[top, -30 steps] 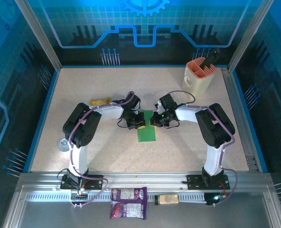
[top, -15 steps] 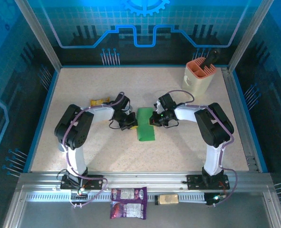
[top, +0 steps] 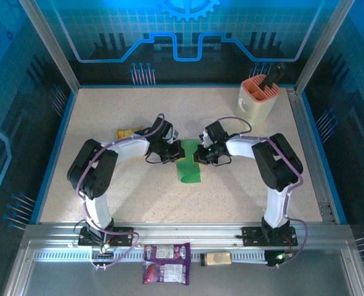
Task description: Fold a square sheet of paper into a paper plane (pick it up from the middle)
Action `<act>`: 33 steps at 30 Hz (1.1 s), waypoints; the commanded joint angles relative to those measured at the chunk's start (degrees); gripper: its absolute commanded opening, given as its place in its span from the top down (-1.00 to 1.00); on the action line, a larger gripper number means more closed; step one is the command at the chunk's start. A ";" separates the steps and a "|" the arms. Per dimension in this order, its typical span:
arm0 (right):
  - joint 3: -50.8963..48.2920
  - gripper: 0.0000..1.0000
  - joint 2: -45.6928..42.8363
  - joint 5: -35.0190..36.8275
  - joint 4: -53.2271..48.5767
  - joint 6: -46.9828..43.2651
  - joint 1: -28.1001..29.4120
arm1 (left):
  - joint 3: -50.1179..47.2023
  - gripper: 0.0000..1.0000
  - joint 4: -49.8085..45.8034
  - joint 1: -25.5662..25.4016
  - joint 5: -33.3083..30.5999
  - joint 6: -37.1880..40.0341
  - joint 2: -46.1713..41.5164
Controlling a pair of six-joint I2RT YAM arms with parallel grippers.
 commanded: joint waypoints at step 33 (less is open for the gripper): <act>-1.87 1.00 6.14 9.30 -10.09 -2.00 -1.34 | -4.41 1.00 1.43 -4.75 -0.47 -3.74 5.78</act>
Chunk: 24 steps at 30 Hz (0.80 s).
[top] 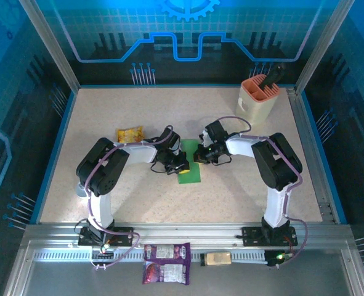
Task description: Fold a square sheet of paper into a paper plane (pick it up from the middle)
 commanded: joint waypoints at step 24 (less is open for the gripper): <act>5.34 0.83 -1.49 -3.85 -5.86 -5.37 -1.97 | 0.44 1.00 -2.07 -0.33 -2.73 -1.47 3.55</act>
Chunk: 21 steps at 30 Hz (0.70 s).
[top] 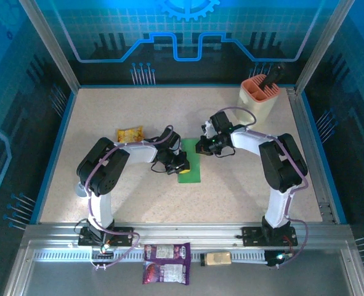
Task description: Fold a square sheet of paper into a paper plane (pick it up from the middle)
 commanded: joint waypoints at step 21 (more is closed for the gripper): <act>4.35 0.87 8.88 1.55 -1.75 -1.62 0.47 | -0.51 1.00 -2.65 -0.38 -2.09 -0.60 2.99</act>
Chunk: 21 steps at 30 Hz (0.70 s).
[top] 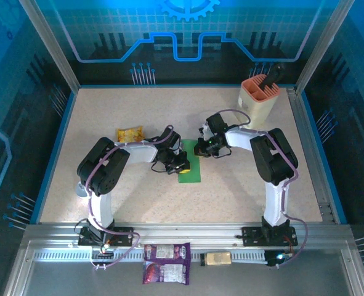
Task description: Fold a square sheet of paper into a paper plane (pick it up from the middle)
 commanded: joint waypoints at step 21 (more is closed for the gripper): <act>-1.16 0.93 4.62 8.75 -8.10 -2.05 0.96 | 6.62 0.94 2.17 2.65 -4.62 -2.79 0.14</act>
